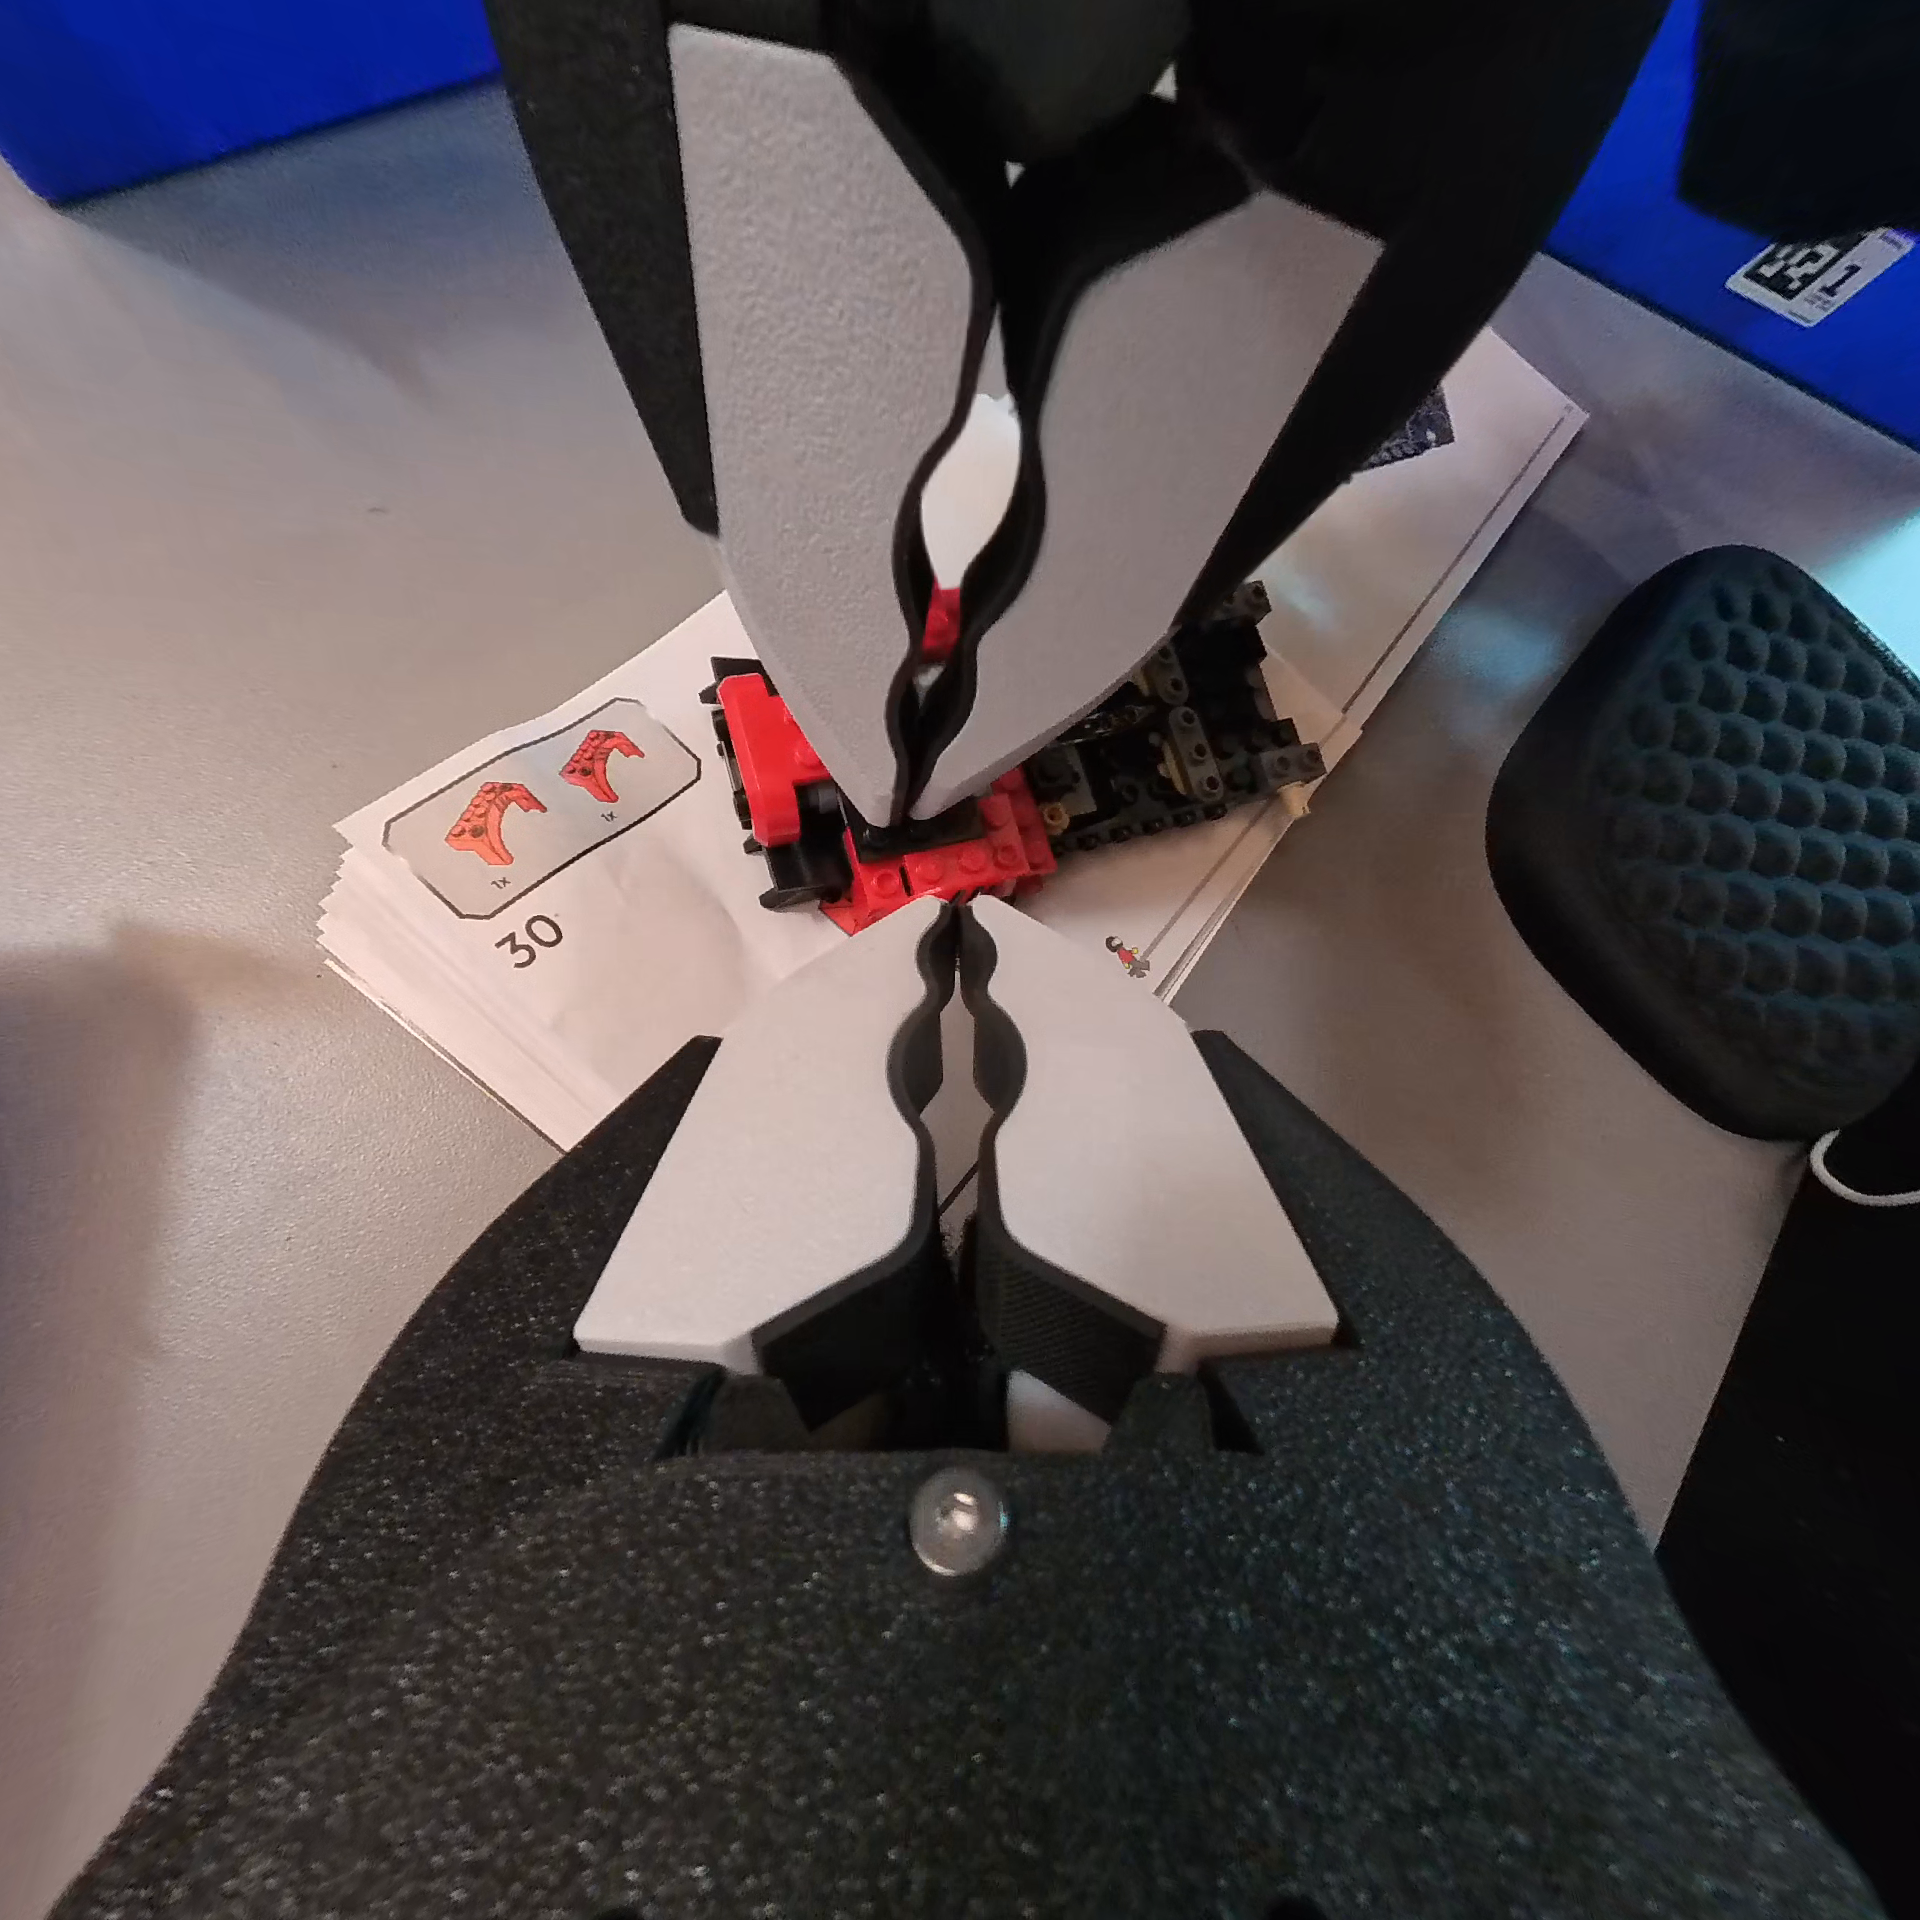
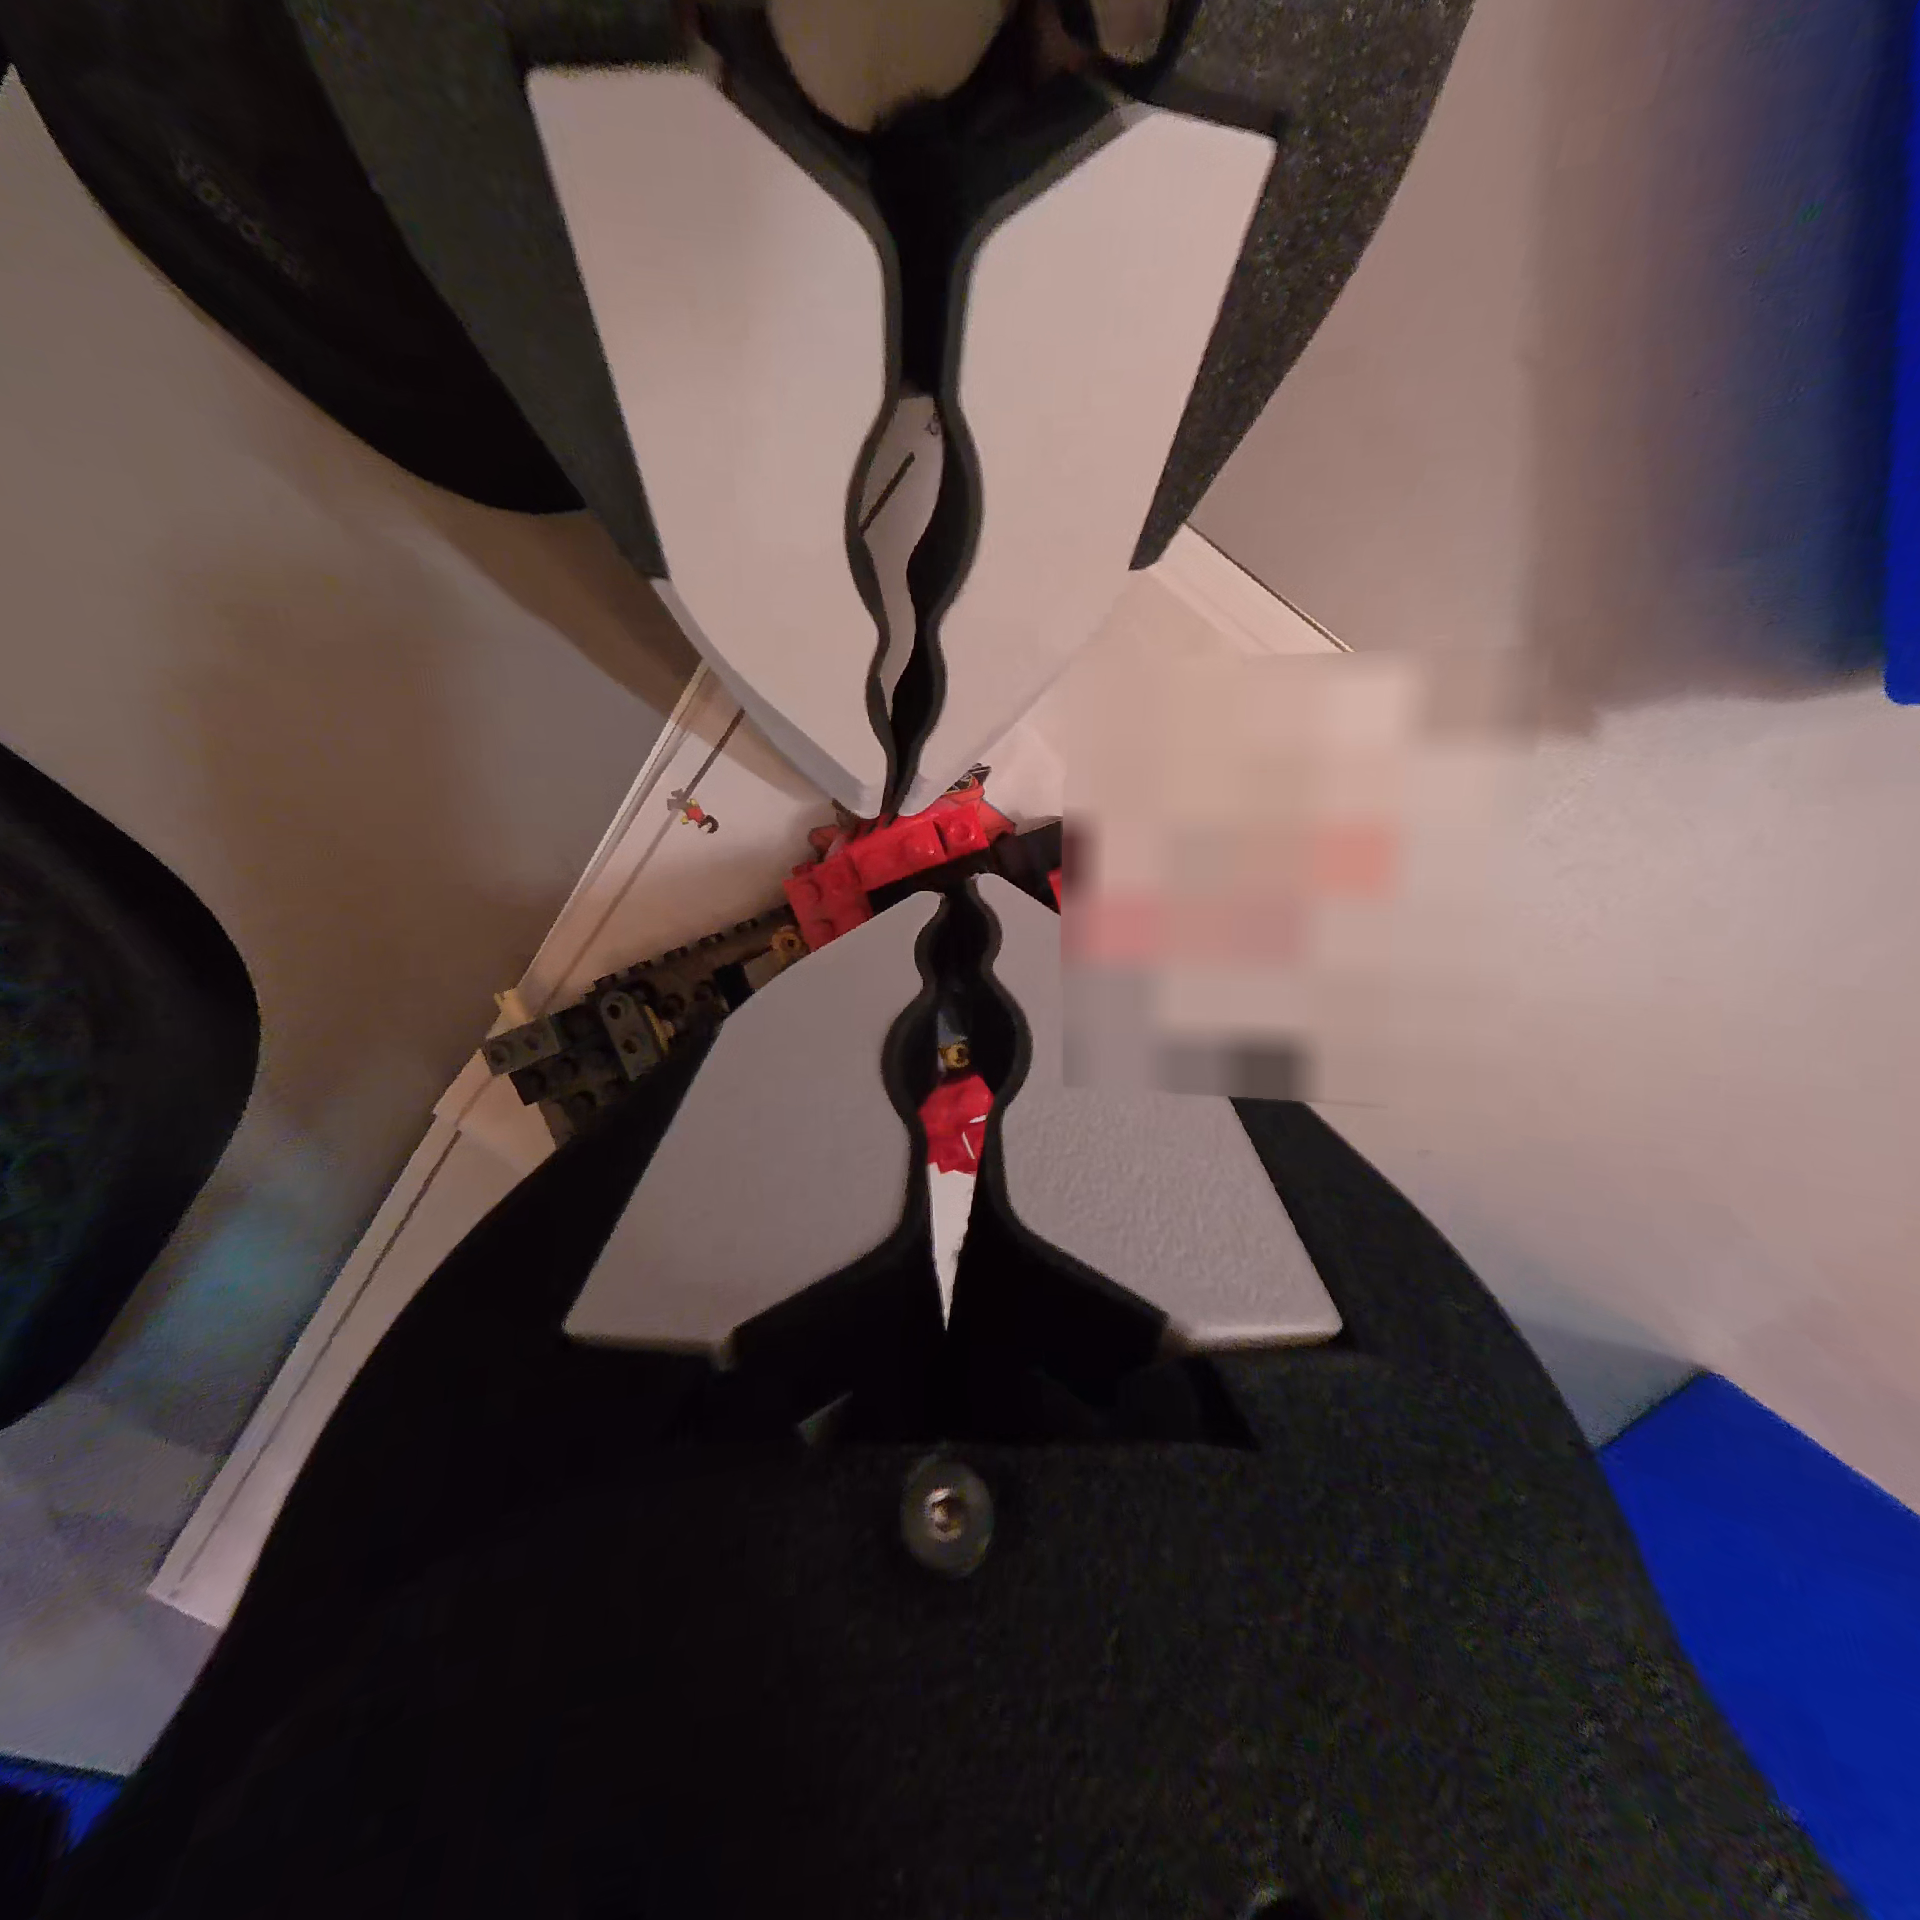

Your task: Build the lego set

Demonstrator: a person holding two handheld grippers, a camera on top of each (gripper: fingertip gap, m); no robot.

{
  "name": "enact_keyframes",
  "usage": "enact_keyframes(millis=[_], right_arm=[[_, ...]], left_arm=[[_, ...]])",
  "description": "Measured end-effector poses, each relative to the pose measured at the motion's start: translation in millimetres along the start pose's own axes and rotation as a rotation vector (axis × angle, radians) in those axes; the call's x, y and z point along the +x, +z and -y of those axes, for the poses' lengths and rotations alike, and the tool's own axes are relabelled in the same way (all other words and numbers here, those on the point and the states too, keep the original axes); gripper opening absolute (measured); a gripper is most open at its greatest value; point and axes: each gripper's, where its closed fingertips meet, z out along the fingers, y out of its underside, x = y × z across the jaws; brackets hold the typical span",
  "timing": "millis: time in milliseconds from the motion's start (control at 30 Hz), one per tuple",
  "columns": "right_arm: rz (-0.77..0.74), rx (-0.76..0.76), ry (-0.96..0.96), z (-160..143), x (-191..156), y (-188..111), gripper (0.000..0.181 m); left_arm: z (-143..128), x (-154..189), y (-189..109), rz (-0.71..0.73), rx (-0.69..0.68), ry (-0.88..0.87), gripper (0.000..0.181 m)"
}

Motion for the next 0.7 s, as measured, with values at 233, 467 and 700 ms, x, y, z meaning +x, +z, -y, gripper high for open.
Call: enact_keyframes(millis=[233, 467, 700], right_arm=[[0.045, -0.008, 0.113, -1, 0, 0, 0.000], [0.057, 0.053, 0.144, 0, 1, 0, 0.000], [-0.050, 0.181, 0.092, 0, 13, -24, 0.006]], left_arm=[[0, 0, 0, 0.005, 0.001, 0.002, 0.000], [0, 0, 0, 0.018, -0.001, 0.015, 0.000], [2, 1, -2, 0.002, 0.022, 0.014, 0.000]])
